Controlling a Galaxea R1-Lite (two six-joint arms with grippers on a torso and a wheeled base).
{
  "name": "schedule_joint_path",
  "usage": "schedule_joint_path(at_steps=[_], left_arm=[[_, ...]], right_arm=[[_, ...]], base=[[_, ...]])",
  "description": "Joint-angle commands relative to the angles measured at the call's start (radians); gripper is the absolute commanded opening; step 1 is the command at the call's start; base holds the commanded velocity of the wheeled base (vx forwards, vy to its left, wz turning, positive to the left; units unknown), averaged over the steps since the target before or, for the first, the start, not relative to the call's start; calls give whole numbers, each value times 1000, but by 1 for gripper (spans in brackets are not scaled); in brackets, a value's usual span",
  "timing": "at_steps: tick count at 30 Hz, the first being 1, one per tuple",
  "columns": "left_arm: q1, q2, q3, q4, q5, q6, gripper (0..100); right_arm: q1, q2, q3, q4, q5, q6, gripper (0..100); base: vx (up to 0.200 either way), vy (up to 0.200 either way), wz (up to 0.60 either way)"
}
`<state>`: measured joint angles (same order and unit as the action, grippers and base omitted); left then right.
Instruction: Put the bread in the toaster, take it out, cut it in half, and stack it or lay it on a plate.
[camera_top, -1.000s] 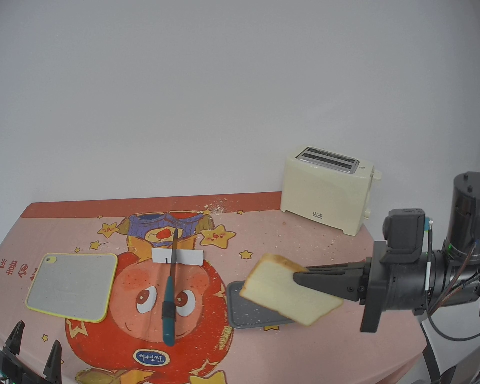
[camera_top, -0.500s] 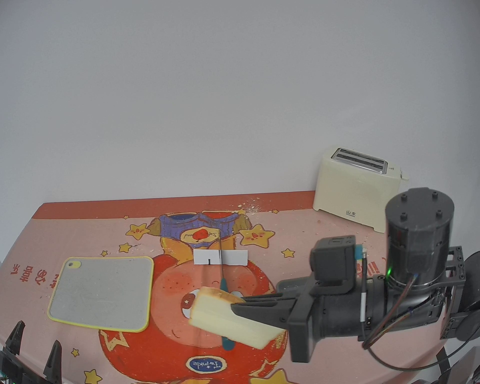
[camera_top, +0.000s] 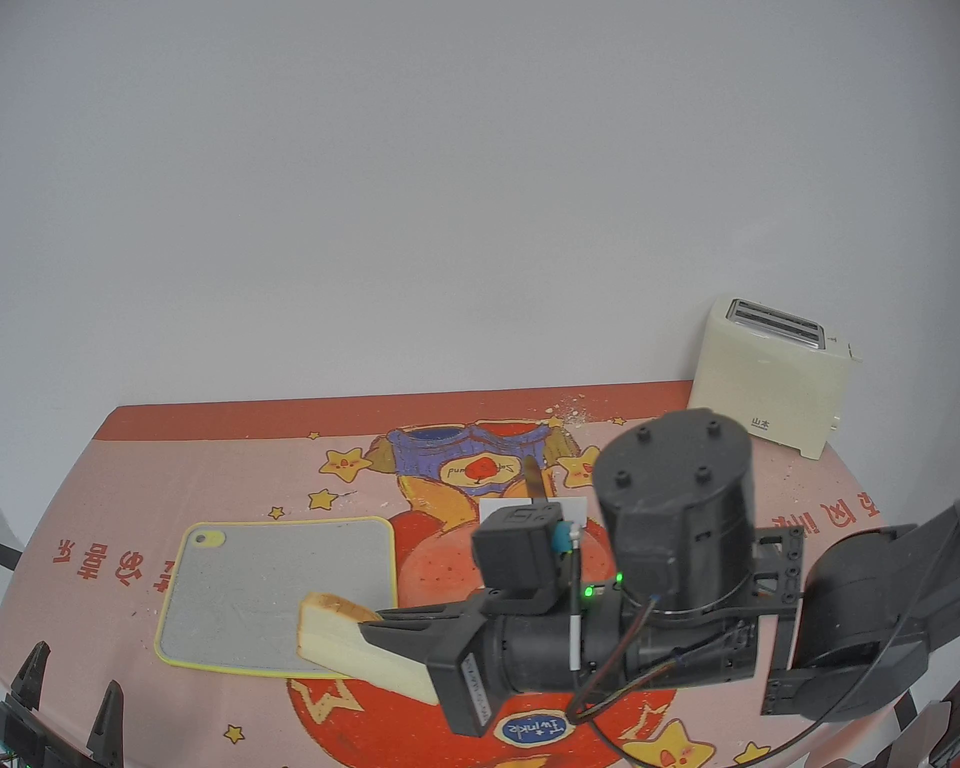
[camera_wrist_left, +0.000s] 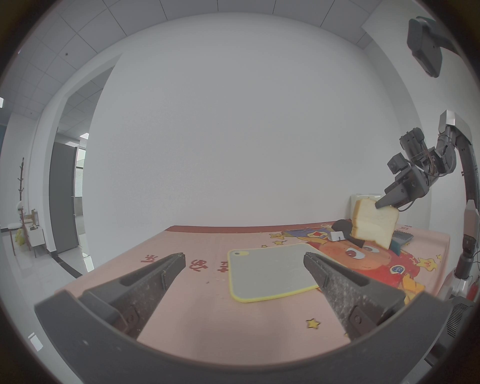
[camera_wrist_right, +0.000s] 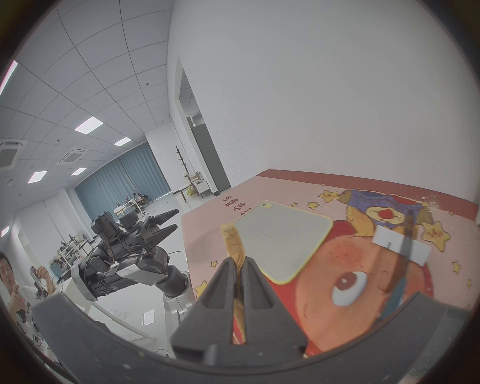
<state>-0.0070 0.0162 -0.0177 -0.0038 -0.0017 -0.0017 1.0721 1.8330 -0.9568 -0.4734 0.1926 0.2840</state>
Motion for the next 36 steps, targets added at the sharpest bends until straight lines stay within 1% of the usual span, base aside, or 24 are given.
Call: schedule_joint_path(at_steps=[1, 8, 12, 17, 21, 23, 24, 25, 27, 28, 30, 32, 33, 36], left_arm=[[-1, -4, 18, -1, 0, 0, 100], [-1, -2, 18, -1, 0, 0, 100], [-1, -2, 18, -1, 0, 0, 100], [-1, -2, 18, -1, 0, 0, 100], [-1, -4, 18, -1, 0, 0, 100], [1, -4, 18, -1, 0, 2, 100], [1, -4, 18, -1, 0, 2, 100], [-1, -2, 18, -1, 0, 0, 100], [-1, -2, 18, -1, 0, 2, 100], [-1, -2, 18, -1, 0, 2, 100], [1, -2, 18, -1, 0, 0, 100], [-1, -2, 18, -1, 0, 2, 100], [-1, -2, 18, -1, 0, 0, 100], [-1, -2, 18, -1, 0, 0, 100]], right_arm=[[11, 77, -31, 1, 1, -6, 0], [11, 135, -60, 2, 2, -25, 0], [-3, 134, -60, 25, 19, -23, 0], [-40, 137, -68, 29, 82, -20, 0], [-89, 173, -100, 29, 151, -20, 0], [-97, 189, -123, 30, 174, -20, 0], [-97, 189, -123, 30, 174, -20, 0], [-97, 198, -151, 50, 192, -22, 0], [-97, 198, -168, 87, 199, -22, 0], [-97, 198, -201, 150, 206, -26, 0], [-98, 198, -238, 217, 211, -31, 0], [-97, 198, -257, 242, 211, -37, 0], [-97, 201, -280, 266, 212, -54, 0], [-93, 213, -303, 289, 212, -65, 0]], base=[[0, 200, 0], [0, 0, 0], [0, 0, 0], [0, 0, 0], [0, 0, 0], [0, 0, 0], [0, 0, 0], [0, 0, 0], [0, 0, 0], [0, 0, 0], [0, 0, 0], [0, 0, 0], [0, 0, 0], [0, 0, 0]])
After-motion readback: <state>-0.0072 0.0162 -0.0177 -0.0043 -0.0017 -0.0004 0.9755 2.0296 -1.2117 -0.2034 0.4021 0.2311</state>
